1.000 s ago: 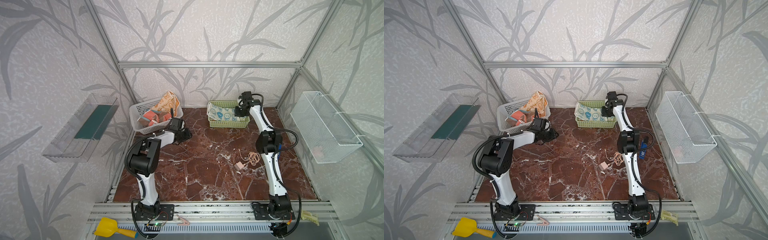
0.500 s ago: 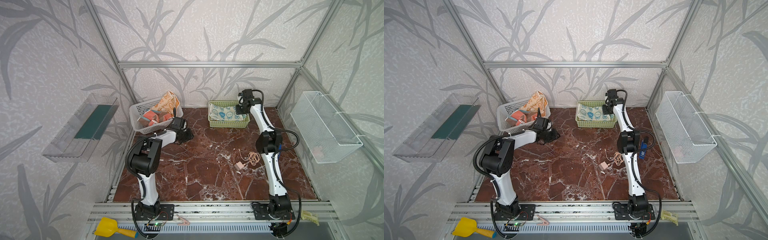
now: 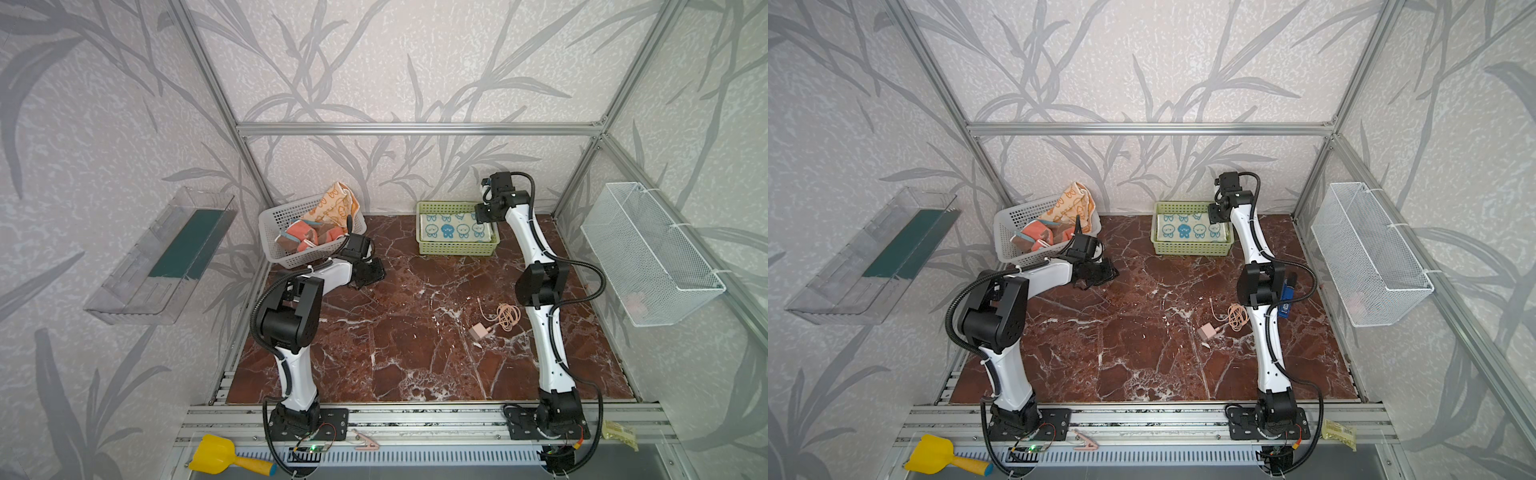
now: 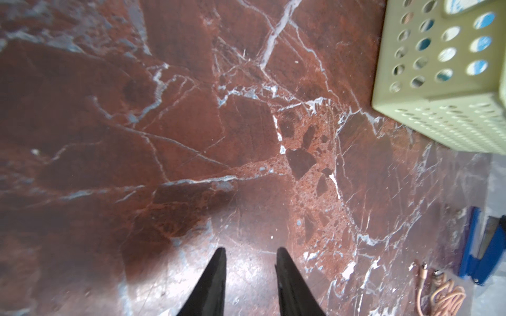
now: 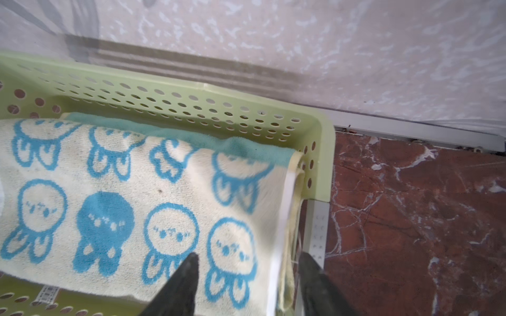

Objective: Fold and stack the towels
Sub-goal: 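Release the bunny towel in the basket while left gripper reaches into white basket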

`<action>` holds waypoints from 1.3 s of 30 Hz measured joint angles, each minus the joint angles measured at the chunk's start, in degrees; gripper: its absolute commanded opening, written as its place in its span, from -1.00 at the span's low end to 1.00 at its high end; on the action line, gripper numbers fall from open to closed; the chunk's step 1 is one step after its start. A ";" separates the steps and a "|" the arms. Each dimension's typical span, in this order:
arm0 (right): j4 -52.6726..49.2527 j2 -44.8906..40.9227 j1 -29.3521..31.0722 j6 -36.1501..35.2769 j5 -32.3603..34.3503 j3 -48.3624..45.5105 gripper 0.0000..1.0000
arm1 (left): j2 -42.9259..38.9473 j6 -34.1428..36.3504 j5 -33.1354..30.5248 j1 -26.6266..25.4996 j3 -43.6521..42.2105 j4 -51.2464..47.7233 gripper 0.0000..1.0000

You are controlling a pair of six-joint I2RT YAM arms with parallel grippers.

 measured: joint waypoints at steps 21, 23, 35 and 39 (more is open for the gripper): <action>22.69 -34.84 8.22 5.81 -2.91 -48.15 0.29 | 31.76 17.29 -21.79 18.01 76.54 -30.32 0.20; 25.59 -35.93 10.01 6.58 -3.43 -52.61 0.29 | 35.93 19.26 -23.54 19.30 79.97 -33.57 0.27; 32.46 -36.11 14.10 10.80 -6.69 -60.96 0.29 | 39.17 23.80 -26.29 23.45 78.12 -39.34 0.32; 33.44 -36.11 14.29 11.65 -7.52 -61.22 0.29 | 39.93 24.44 -24.79 24.20 78.12 -39.74 -0.33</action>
